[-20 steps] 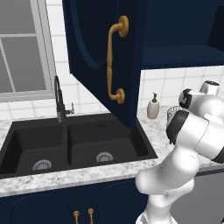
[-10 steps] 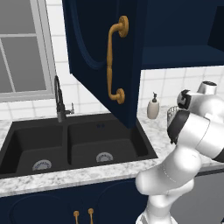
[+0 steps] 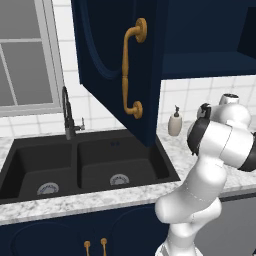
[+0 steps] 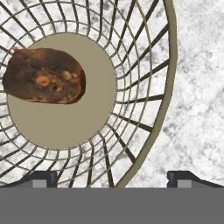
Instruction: Open the cabinet, pick up the bread from the cabinet and place it in the basket. Then move the basket to the dining counter.
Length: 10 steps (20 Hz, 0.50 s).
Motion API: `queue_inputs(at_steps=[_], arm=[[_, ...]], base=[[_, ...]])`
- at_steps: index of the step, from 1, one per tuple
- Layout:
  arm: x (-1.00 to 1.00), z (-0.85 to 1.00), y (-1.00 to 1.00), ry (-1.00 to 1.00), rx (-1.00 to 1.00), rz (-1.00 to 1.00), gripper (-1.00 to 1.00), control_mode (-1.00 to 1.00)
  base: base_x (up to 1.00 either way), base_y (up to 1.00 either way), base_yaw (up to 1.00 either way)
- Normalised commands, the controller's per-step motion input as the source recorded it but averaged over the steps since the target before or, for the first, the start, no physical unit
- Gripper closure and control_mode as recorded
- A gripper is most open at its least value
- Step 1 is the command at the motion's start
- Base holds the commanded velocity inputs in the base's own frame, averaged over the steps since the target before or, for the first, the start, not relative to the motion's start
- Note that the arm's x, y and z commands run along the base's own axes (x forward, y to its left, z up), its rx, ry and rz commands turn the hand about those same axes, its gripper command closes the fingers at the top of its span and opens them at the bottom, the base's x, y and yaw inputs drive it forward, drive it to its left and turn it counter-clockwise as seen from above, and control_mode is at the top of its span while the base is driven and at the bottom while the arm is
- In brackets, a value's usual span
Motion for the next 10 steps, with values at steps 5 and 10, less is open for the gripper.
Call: queue_inputs(at_steps=[5,10], arm=[[0.11,-0.04,-0.15,0.00,0.04,0.00,-1.00,-1.00],[0.10,-0.08,-0.20,0.00,0.06,-0.10,-1.00,-1.00]], base=[[0.00,0.00,0.00],[0.00,0.00,0.00]])
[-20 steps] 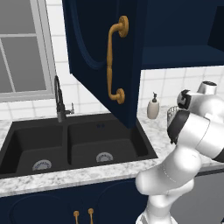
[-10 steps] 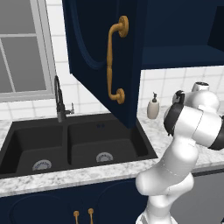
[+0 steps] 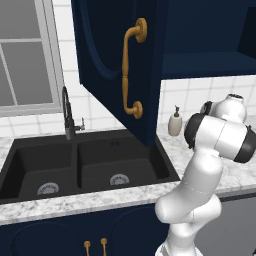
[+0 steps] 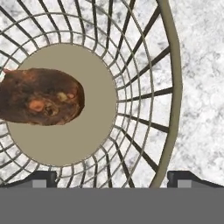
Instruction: Open the cabinet, pick up the bread from the cabinet and place it in the basket. Then move the basket to the dining counter.
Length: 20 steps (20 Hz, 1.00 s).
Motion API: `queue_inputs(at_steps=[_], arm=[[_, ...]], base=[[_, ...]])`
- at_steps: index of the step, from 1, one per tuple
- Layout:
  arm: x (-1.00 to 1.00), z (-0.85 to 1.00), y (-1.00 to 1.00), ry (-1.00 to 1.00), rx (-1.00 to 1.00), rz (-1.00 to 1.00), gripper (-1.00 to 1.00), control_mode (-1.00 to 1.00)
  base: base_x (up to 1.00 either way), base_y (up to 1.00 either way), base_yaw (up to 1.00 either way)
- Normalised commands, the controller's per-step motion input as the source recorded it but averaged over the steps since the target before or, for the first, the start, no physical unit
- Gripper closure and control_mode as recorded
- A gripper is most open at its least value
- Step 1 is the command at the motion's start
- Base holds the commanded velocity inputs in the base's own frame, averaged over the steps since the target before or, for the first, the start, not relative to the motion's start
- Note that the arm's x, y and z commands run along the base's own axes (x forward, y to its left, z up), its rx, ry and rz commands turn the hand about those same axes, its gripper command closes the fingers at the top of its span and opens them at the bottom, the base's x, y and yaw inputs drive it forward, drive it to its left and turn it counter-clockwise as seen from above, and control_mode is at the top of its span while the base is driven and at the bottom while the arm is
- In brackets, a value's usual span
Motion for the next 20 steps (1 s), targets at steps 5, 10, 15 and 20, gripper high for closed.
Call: queue_inputs(at_steps=[5,10,15,20], arm=[[0.08,-0.71,0.12,0.02,0.00,-0.10,1.00,-1.00],[0.01,-0.84,0.33,0.04,0.00,-0.08,1.00,-1.00],[0.00,-0.25,0.18,0.00,0.00,-0.04,1.00,-1.00],[-0.47,0.25,0.15,-0.16,0.00,0.00,1.00,-1.00]], base=[[0.00,0.00,0.00],[0.00,0.00,0.00],[0.00,0.00,0.00],[0.00,0.00,0.00]])
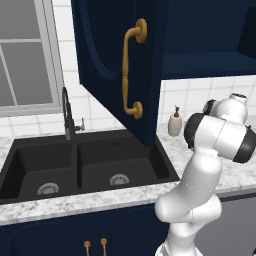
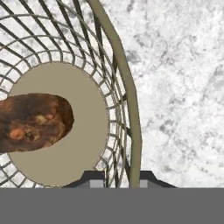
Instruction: Open the cabinet, pick up the bread from the cabinet and place it in the basket. Then move the basket to the dining counter.
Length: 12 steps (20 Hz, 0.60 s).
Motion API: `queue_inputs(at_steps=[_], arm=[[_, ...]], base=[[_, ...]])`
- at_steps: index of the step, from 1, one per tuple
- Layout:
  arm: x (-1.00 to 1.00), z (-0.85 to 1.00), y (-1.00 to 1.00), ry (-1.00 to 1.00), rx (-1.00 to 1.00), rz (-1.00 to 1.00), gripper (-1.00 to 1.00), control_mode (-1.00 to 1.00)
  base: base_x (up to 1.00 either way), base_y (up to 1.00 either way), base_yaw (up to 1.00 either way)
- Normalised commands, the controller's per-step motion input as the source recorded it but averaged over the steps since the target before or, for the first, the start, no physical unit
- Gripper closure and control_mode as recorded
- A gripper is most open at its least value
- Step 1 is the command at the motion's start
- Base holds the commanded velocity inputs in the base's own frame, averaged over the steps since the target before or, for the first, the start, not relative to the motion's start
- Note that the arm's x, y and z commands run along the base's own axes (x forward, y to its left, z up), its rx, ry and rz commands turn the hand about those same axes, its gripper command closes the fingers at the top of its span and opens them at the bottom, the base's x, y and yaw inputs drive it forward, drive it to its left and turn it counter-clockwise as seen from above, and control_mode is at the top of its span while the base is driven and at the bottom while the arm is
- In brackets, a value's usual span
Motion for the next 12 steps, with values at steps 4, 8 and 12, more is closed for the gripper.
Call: queue_inputs(at_steps=[4,8,12], arm=[[-0.41,0.46,0.61,-0.31,-0.02,0.00,1.00,-1.00],[-0.37,0.43,0.75,-0.28,-0.06,0.00,1.00,-1.00],[-0.31,0.56,0.75,-0.24,-0.03,0.00,1.00,-1.00]], base=[[0.00,0.00,0.00],[0.00,0.00,0.00],[0.00,0.00,0.00]])
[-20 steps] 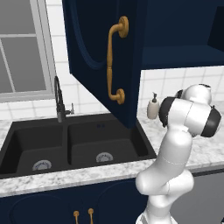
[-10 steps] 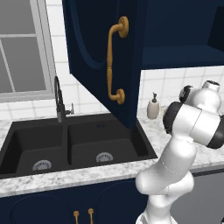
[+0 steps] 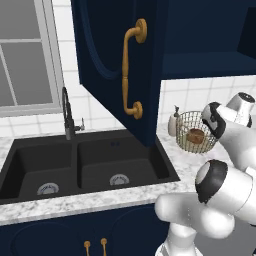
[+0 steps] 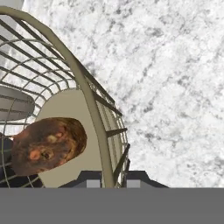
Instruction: Open the cabinet, pick up the bread from the cabinet and place it in the basket. Then move the basket to the dining counter.
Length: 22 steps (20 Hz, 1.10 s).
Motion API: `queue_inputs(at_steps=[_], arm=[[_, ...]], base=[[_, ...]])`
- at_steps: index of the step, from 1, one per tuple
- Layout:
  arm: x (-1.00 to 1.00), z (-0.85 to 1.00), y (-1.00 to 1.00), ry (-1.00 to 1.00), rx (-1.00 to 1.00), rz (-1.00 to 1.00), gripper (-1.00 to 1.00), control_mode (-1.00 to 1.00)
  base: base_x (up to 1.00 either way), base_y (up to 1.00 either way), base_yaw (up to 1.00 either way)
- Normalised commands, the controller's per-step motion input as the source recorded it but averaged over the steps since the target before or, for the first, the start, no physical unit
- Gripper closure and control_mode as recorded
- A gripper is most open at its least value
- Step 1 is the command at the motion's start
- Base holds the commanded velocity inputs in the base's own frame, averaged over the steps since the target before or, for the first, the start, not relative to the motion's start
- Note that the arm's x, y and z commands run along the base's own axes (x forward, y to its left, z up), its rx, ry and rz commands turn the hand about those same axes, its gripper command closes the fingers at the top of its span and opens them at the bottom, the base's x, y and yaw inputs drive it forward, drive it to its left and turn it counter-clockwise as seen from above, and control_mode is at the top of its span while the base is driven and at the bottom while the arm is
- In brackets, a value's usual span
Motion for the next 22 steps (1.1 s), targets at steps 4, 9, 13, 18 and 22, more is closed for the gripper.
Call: queue_inputs(at_steps=[4,9,13,18,22], arm=[[-0.63,0.95,0.51,-0.12,-0.06,0.00,1.00,-1.00],[-0.78,0.99,0.29,-0.02,-0.02,0.00,1.00,-1.00],[-0.62,0.83,0.44,-0.05,0.00,0.01,1.00,-1.00],[-0.67,0.57,0.27,-0.07,0.05,0.03,1.00,-1.00],[-0.42,0.20,0.46,-0.07,0.00,0.00,1.00,-1.00]], base=[[0.00,0.00,0.00],[0.00,0.00,0.00],[0.00,0.00,0.00],[0.00,0.00,0.00],[0.00,0.00,0.00]])
